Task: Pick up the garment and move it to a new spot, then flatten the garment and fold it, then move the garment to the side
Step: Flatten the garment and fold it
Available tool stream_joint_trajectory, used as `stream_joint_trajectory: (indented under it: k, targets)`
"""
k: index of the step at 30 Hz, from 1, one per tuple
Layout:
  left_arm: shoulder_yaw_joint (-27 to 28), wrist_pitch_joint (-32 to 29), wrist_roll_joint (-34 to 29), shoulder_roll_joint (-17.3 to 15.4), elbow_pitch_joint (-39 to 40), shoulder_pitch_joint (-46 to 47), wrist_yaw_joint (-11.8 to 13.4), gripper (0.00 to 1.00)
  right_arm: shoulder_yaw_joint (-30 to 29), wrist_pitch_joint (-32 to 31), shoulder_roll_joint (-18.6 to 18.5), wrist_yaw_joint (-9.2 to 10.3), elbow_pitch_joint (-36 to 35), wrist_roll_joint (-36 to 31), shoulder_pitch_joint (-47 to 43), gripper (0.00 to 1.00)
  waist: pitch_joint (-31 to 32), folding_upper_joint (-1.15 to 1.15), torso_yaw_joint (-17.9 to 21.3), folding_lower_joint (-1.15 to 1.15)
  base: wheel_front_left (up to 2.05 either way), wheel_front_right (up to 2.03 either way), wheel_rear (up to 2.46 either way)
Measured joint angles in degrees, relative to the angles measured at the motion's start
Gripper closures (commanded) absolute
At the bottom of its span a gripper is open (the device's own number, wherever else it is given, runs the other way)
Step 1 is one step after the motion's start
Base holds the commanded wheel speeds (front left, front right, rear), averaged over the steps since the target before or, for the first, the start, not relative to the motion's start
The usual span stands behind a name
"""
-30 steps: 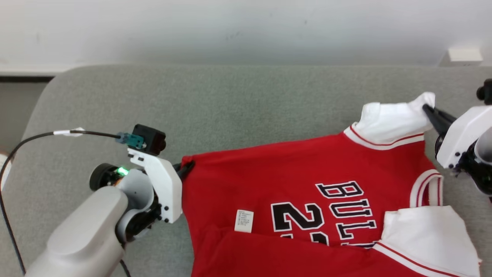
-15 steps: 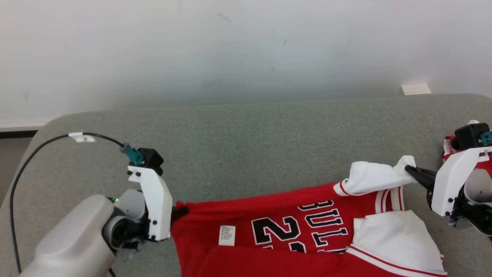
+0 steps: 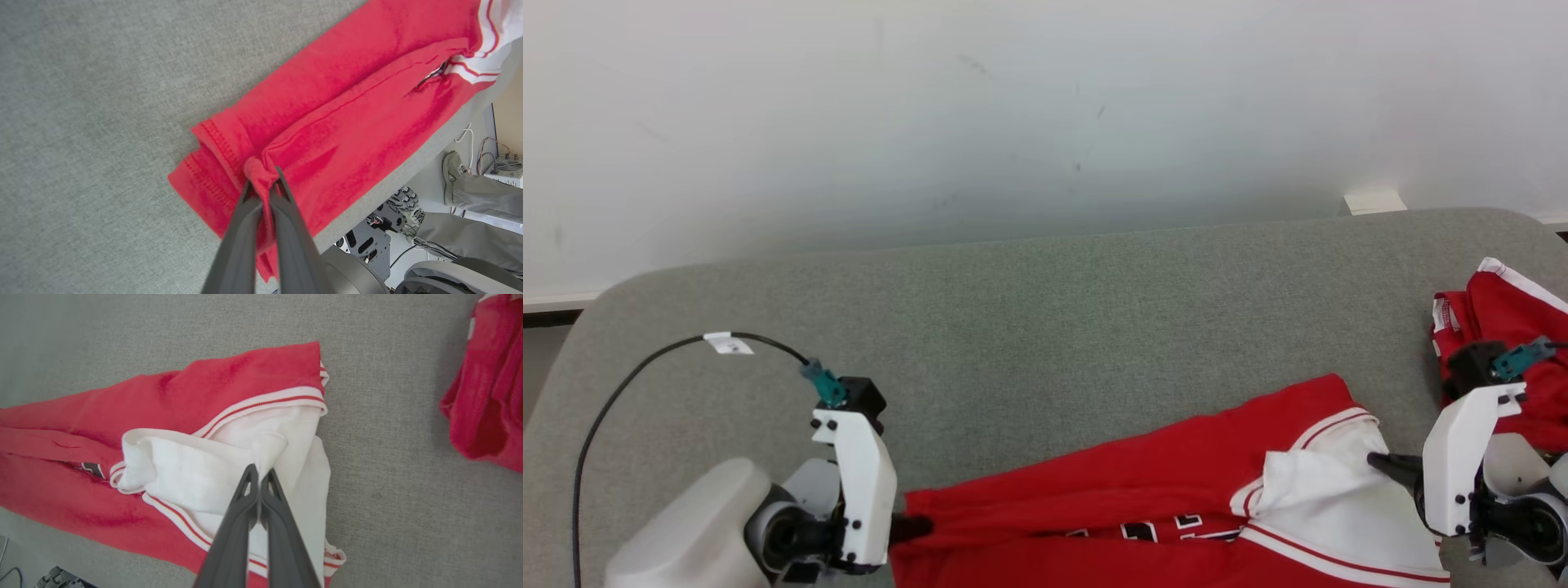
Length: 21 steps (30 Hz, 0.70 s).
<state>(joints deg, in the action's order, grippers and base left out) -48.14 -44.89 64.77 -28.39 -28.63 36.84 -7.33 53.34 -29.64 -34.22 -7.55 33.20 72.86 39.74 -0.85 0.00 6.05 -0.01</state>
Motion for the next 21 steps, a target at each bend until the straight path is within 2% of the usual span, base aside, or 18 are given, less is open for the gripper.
stream_joint_trajectory:
  k: [1,7,13,18,19,21]
  targets:
    - [-0.22,0.00,0.08,0.09,0.01,-0.25,-0.04,0.00,0.34,-0.54,0.16,0.00,0.24,0.41,-0.37,0.00,0.13,0.00,-0.02,0.00,0.00,0.00,0.00]
    - [-0.76,0.02,0.57,0.36,-0.41,-0.81,-0.04,0.00,1.18,-1.94,0.24,0.00,1.35,1.32,-1.38,0.00,0.98,0.00,-0.31,0.00,0.00,0.00,0.00]
    - [0.12,2.19,0.82,-0.40,-0.11,-0.70,-0.05,0.00,-2.05,2.89,-1.14,0.00,-0.57,2.81,-1.13,0.00,1.87,0.00,-0.85,0.00,0.00,0.00,0.00]
    - [1.74,8.60,-1.43,-2.12,2.03,-0.15,-0.04,0.00,-5.65,11.00,-4.00,0.00,-4.80,2.36,-0.92,0.00,2.54,0.00,-1.25,0.00,0.00,0.00,0.00]
    - [2.21,11.21,-2.76,-2.48,2.85,0.08,-0.02,0.00,-6.21,12.81,-4.44,0.00,-5.39,1.85,-1.05,0.00,2.64,0.00,-1.30,0.00,0.00,0.00,0.00]
    - [4.02,18.09,-5.71,-3.24,4.09,0.63,1.85,0.00,-7.25,16.13,-5.19,0.00,-6.22,0.58,-1.46,0.00,2.81,0.00,-1.34,0.00,0.00,0.00,0.00]
